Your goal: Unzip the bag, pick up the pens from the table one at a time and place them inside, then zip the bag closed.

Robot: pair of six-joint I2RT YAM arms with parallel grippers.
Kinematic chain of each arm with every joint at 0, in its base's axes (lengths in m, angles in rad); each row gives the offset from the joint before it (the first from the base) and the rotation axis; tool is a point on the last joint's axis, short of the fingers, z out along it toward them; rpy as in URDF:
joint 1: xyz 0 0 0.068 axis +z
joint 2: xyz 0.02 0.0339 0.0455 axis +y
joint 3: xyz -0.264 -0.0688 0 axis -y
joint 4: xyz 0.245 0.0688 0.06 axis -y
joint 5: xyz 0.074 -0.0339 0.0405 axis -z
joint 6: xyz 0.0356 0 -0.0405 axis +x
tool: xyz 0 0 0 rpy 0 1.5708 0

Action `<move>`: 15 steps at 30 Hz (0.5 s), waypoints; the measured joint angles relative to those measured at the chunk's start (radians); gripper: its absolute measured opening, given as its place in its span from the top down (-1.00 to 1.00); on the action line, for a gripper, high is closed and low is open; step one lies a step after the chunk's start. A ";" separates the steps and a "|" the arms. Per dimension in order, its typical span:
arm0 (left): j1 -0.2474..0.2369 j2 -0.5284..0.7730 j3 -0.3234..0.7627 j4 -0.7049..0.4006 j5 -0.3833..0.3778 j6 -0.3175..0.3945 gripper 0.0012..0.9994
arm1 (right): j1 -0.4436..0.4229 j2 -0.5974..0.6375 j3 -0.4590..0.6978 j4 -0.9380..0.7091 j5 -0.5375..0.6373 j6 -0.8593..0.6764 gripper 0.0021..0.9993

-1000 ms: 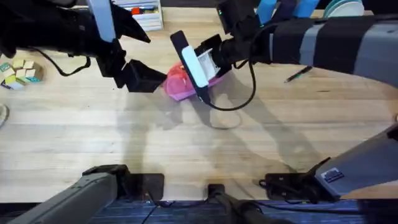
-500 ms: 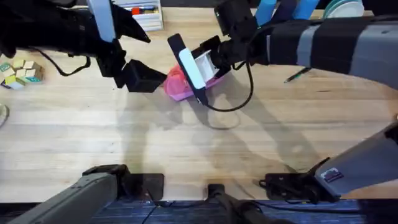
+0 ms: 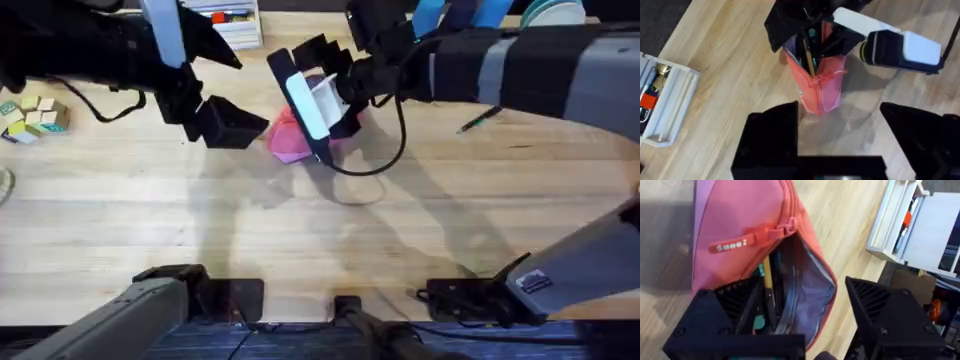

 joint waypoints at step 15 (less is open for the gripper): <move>0.000 0.000 0.000 0.000 0.000 0.000 -0.99 | -0.063 -0.244 -0.001 -0.102 0.008 0.423 -1.00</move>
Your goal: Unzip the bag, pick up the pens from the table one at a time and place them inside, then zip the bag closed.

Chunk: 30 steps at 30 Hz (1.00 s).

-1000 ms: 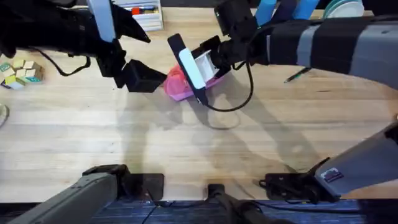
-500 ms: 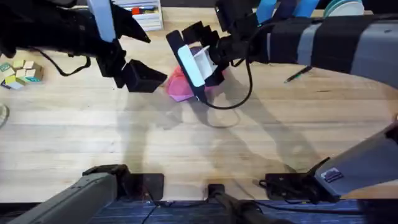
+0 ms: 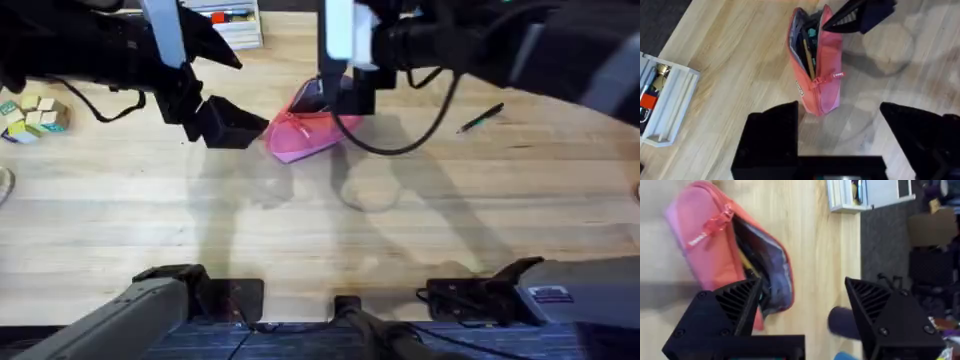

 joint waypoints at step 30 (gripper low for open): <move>0.000 0.000 0.000 0.000 0.000 0.000 -0.99 | -0.176 -0.365 0.000 -0.420 0.614 1.008 -1.00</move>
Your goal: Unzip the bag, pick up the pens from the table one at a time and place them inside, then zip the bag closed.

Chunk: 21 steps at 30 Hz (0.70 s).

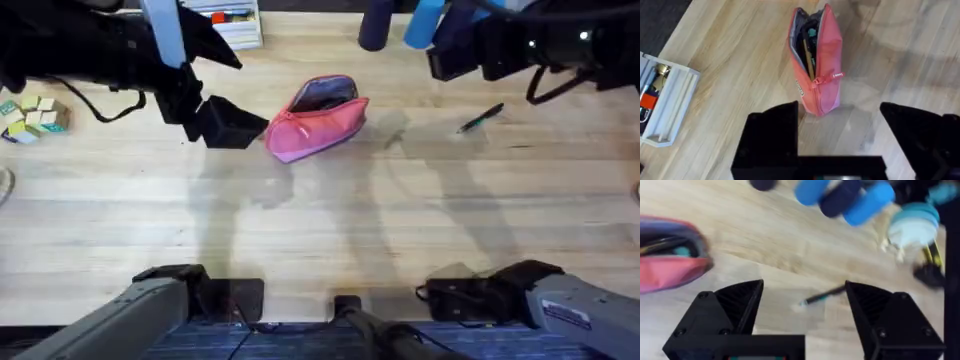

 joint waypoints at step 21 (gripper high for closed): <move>0.000 0.000 0.000 0.000 0.000 0.000 -0.99 | -0.240 0.000 0.000 -0.226 0.116 0.397 -1.00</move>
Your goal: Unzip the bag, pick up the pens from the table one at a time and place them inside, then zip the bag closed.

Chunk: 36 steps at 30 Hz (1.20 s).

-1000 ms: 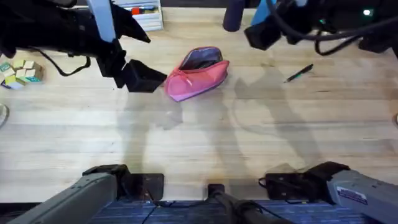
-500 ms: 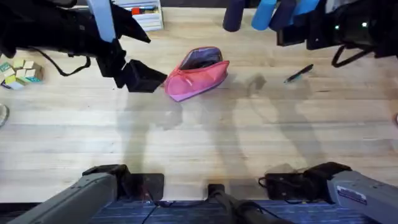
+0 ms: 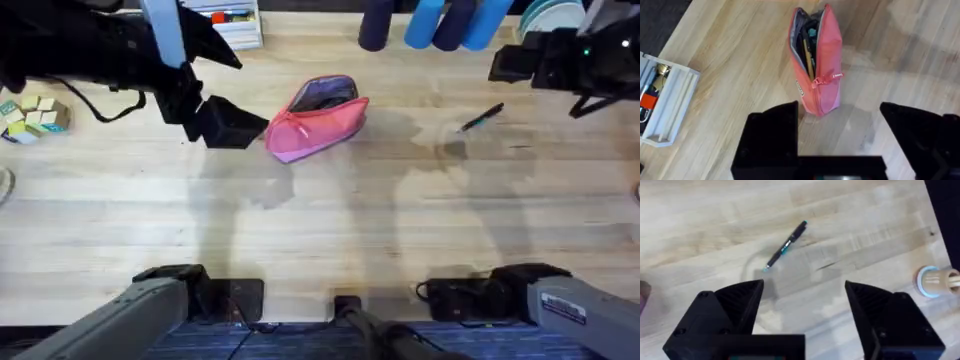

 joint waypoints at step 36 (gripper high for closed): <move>0.000 0.000 0.000 0.000 0.000 0.000 -0.99 | -0.211 0.196 0.000 0.089 -0.146 0.236 -1.00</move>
